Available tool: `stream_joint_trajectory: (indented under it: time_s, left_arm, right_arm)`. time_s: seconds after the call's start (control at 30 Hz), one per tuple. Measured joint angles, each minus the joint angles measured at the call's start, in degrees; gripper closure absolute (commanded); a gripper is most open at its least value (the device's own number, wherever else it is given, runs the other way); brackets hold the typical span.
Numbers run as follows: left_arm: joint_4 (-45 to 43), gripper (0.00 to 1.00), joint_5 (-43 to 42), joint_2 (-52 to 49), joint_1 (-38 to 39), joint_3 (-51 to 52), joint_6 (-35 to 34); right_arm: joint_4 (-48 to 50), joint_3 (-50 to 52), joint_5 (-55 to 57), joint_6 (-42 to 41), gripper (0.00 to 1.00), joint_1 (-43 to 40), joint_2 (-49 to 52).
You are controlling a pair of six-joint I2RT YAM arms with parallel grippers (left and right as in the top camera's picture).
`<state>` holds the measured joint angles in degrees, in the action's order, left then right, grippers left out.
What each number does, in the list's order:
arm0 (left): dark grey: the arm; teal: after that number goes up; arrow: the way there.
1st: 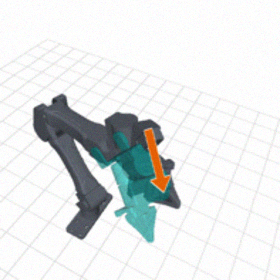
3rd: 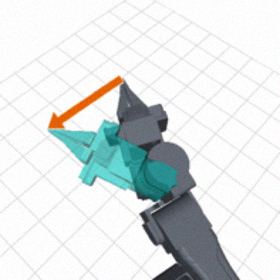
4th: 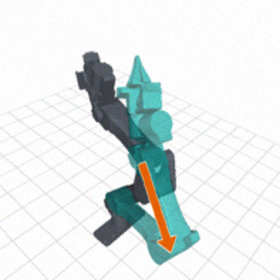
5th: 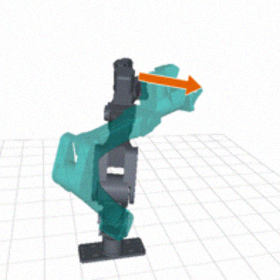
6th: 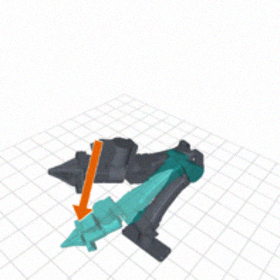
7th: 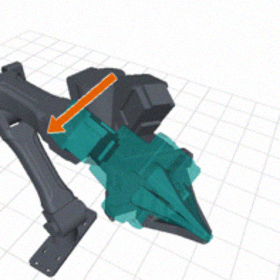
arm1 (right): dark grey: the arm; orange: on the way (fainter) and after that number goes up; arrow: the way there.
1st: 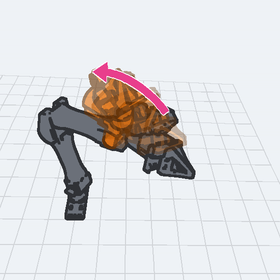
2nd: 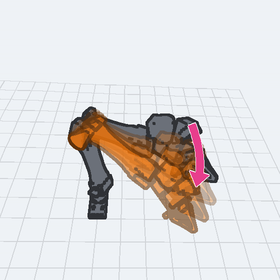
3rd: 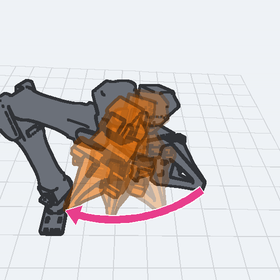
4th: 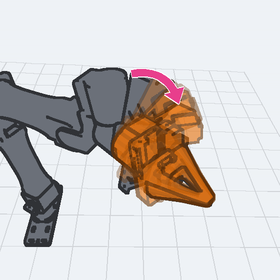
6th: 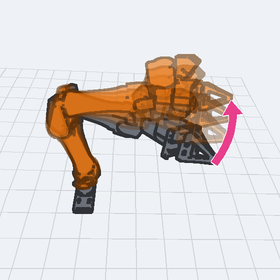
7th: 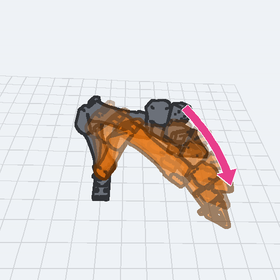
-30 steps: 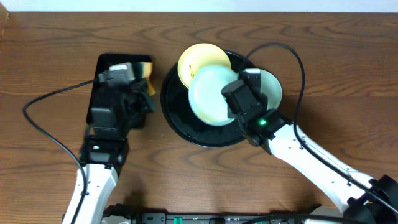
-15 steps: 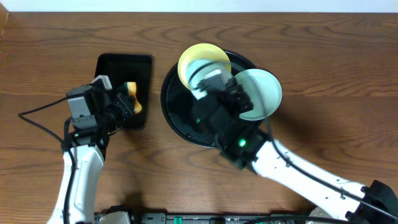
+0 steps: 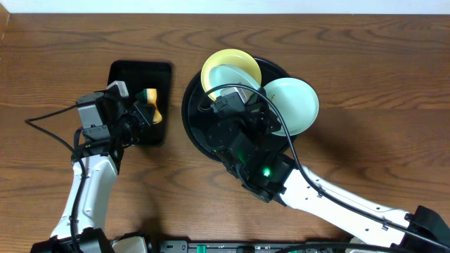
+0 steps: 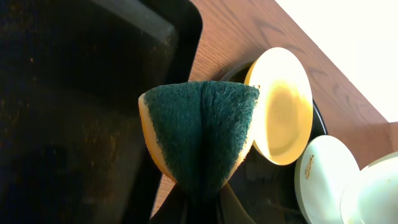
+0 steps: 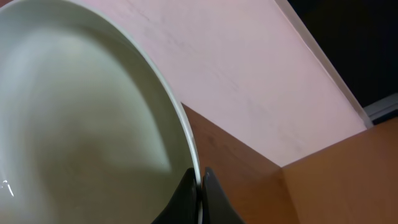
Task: Clean dirty plates on tray and stack at the side
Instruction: 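Return the sponge to the small black tray with the left gripper, then carry the pale blue plate right and set it down with right gripper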
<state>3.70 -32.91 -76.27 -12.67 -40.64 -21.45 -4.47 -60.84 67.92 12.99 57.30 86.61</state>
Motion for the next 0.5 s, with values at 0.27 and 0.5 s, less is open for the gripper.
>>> stream_joint_trajectory:
  time_s: [0.27,0.5]
  left_arm:
    - [0.15,0.92,-0.04,0.00,0.00,0.00,-1.07]
    - [0.26,0.92,-0.17,0.00,0.00,0.00,-1.07]
  right_arm:
    - [-5.62,-0.09,-16.35,-7.85,0.99,-5.60,-1.16]
    - [-10.88,-0.46,-47.74,-20.55,0.99,-33.16,-6.64]
